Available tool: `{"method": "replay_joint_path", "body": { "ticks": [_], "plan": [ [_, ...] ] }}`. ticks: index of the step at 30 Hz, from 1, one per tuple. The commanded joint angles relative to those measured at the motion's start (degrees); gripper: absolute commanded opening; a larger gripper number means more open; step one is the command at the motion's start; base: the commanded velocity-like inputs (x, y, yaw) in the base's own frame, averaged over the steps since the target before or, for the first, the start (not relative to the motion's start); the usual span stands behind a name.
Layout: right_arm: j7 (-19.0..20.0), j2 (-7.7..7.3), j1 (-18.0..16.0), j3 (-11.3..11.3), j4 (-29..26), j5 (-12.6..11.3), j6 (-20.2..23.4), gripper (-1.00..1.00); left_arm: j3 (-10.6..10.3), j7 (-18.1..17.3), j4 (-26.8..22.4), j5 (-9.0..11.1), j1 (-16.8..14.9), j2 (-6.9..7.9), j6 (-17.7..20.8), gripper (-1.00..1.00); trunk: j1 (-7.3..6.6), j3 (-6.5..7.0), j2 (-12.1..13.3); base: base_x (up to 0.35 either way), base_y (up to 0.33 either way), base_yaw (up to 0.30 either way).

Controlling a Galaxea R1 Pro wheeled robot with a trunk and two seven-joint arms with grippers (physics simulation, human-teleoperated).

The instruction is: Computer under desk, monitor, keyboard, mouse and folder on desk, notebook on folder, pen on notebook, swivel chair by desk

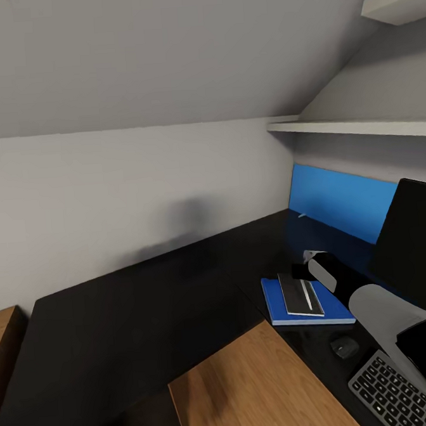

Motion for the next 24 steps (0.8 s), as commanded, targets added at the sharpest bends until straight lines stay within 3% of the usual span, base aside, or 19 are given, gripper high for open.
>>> {"method": "replay_joint_path", "body": {
  "ticks": [1, 2, 3, 14, 21, 24],
  "plan": [
    [-0.44, -0.07, -0.03, 0.42, -0.14, -0.66, 0.16, -1.00, 0.04, -0.01, -0.08, 0.37, 0.02, -0.03, -0.06, 1.00, 0.00, -0.05, -0.03, 0.000, 0.000, 0.000],
    [-0.44, -0.06, -0.03, 0.42, -0.14, -0.66, 0.16, -1.00, 0.04, -0.01, -0.06, 0.37, 0.02, -0.02, -0.06, 1.00, 0.00, -0.05, -0.03, 0.000, 0.000, 0.000],
    [-0.44, -0.06, -0.03, 0.44, -0.14, -0.66, 0.16, 1.00, 0.04, -0.01, -0.05, 0.37, 0.02, -0.01, -0.05, 1.00, 0.00, -0.05, -0.03, 0.000, 0.000, 0.000],
    [-0.48, -0.15, -0.03, 0.15, -1.07, -0.76, 0.20, 1.00, 0.02, 0.13, 0.17, 0.42, 0.02, 0.23, 0.15, 1.00, 0.00, -0.05, -0.03, 0.000, 0.000, 0.000],
    [-0.81, -0.22, 0.34, -0.09, -8.01, -1.49, 0.56, 1.00, 0.08, 0.18, 0.32, 0.47, 0.02, 0.44, 0.38, 1.00, 0.00, -0.05, -0.03, 0.000, 0.000, 0.045],
    [-1.06, 0.11, 2.85, 0.13, -13.68, -1.64, 0.71, 1.00, -0.09, 0.17, 0.39, 0.46, 0.02, 0.41, 0.38, 1.00, 0.00, -0.05, -0.03, 0.000, 0.000, 0.211]
  ]
}}
